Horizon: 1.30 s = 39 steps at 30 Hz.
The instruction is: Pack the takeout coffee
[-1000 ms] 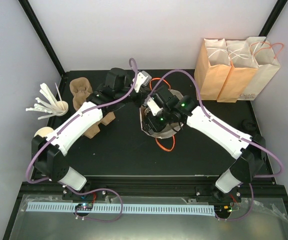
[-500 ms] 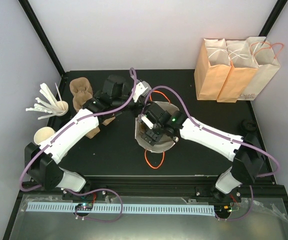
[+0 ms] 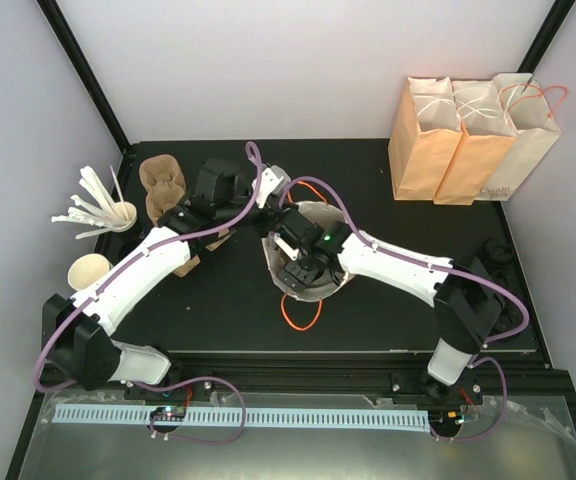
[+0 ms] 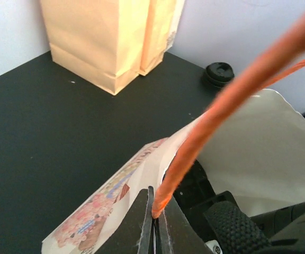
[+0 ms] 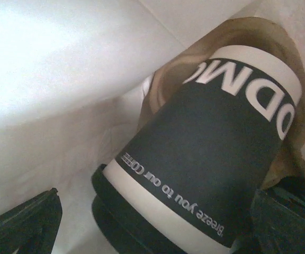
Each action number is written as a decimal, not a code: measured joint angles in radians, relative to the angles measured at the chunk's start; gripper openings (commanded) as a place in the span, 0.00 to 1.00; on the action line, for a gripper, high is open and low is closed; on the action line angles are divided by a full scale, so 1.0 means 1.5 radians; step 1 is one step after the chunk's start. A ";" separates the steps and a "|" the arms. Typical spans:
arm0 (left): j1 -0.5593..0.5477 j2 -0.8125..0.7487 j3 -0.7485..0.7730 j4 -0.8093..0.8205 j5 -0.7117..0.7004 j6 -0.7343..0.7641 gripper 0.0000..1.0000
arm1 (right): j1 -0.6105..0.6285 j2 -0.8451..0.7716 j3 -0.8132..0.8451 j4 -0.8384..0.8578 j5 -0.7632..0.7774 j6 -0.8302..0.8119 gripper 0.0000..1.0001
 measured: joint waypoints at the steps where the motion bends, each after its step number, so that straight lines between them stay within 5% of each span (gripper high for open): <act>1: 0.004 -0.004 -0.007 0.008 -0.007 -0.003 0.02 | 0.000 0.009 0.006 -0.001 0.001 0.006 1.00; 12: 0.011 -0.014 -0.026 0.033 -0.057 -0.029 0.02 | -0.001 0.049 0.013 0.010 0.018 0.050 0.95; 26: 0.005 -0.013 -0.025 0.035 -0.043 -0.035 0.02 | -0.006 0.022 0.001 0.000 -0.015 0.054 0.25; 39: -0.018 -0.026 -0.013 0.018 -0.008 -0.022 0.01 | -0.017 -0.046 0.028 -0.099 -0.121 0.045 0.09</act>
